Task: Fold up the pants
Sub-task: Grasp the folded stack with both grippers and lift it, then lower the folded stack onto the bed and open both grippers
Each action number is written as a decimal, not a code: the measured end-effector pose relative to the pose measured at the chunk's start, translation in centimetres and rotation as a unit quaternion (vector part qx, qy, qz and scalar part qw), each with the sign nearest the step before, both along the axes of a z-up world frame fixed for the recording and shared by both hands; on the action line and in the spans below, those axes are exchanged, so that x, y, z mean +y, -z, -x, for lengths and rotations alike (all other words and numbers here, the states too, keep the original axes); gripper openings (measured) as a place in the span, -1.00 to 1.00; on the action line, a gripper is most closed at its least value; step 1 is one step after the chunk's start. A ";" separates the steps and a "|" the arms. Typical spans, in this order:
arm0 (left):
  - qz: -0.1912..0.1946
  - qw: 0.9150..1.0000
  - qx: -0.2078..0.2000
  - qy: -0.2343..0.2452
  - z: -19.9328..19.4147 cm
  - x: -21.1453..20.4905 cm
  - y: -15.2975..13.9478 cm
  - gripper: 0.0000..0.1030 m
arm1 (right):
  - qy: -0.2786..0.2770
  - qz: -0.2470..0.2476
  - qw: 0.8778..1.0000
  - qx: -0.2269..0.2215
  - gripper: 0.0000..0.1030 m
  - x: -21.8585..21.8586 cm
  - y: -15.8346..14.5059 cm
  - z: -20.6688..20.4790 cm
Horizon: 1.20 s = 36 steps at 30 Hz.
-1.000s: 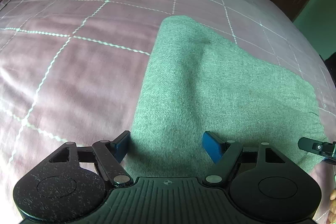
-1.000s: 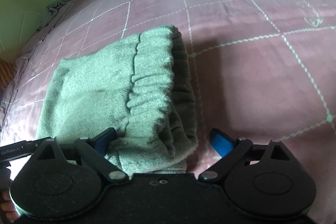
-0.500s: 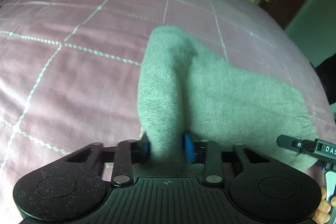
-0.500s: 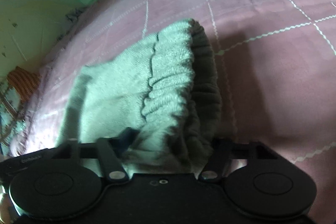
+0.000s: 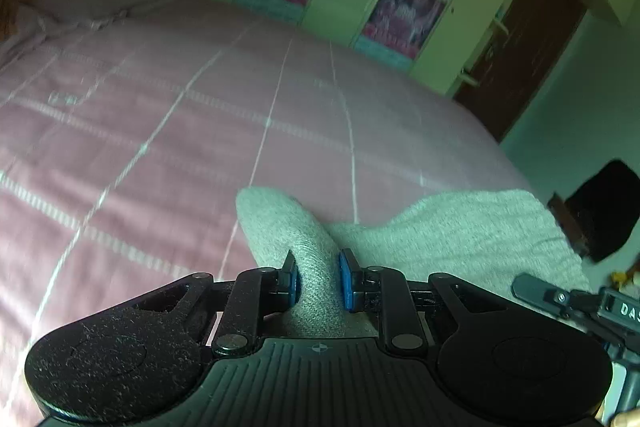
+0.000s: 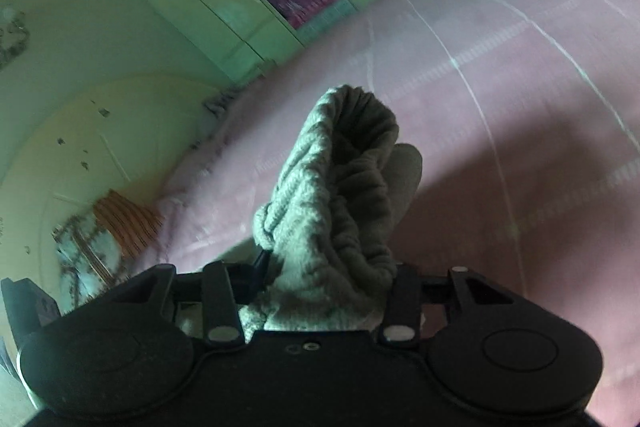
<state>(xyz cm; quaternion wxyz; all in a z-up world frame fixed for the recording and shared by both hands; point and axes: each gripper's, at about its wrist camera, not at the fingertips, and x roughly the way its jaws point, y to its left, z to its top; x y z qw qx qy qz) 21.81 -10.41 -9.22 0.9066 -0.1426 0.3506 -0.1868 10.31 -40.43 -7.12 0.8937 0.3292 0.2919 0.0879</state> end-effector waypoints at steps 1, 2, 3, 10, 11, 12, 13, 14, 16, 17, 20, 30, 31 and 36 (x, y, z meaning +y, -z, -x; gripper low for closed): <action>0.001 1.000 -0.007 -0.001 -0.8 -0.4 -0.5 -0.60 | 0.000 0.000 1.000 -0.007 -0.15 -0.3 -0.6 -0.4; 0.000 1.000 -0.015 -0.003 -1.6 -0.8 -1.0 -0.60 | 0.002 -0.002 1.000 -0.014 -0.15 -0.6 -1.1 -0.9; 0.002 1.000 -0.021 -0.005 -2.5 -1.1 -1.4 -0.61 | 0.002 -0.002 1.000 -0.019 -0.15 -0.9 -1.5 -1.5; -0.014 0.999 -0.045 -0.021 -8.0 -4.1 -2.4 -0.61 | 0.012 0.006 0.999 -0.049 -0.16 -2.6 -3.2 -6.8; -0.018 0.998 -0.049 -0.023 -8.5 -4.4 -2.3 -0.61 | 0.012 0.007 0.999 -0.051 -0.16 -2.8 -3.1 -7.5; -0.023 0.998 -0.052 -0.025 -9.2 -4.8 -2.3 -0.61 | 0.012 0.007 0.998 -0.054 -0.16 -3.0 -3.1 -8.3; -0.030 0.998 -0.052 -0.028 -9.7 -5.1 -2.0 -0.61 | 0.012 0.008 0.998 -0.054 -0.16 -3.4 -2.9 -9.1; -0.037 0.998 -0.051 -0.030 -10.3 -5.4 -1.6 -0.61 | 0.014 0.009 0.998 -0.054 -0.16 -3.5 -2.7 -9.7; -0.058 0.997 -0.043 -0.035 -11.4 -6.0 -0.4 -0.61 | 0.019 0.011 0.999 -0.049 -0.16 -3.9 -1.7 -11.0; -0.068 0.996 -0.035 -0.038 -12.0 -6.3 0.3 -0.61 | 0.024 0.012 0.999 -0.044 -0.16 -4.0 -1.2 -11.5; -0.108 0.993 -0.016 -0.050 -12.7 -6.6 2.8 -0.61 | 0.040 0.015 0.999 -0.015 -0.15 -5.1 1.3 -12.3; -0.162 0.985 0.058 -0.026 -10.8 -5.9 7.1 -0.60 | 0.123 0.099 0.983 0.096 0.42 -6.6 7.9 -9.4; -0.159 0.986 0.051 -0.021 -10.5 -5.8 6.9 -0.60 | 0.127 0.118 0.980 0.094 0.43 -6.3 7.4 -8.9; -0.164 0.985 0.046 0.031 -9.1 -8.0 6.6 -0.60 | 0.126 0.231 0.964 0.044 -0.11 -2.9 2.6 -7.6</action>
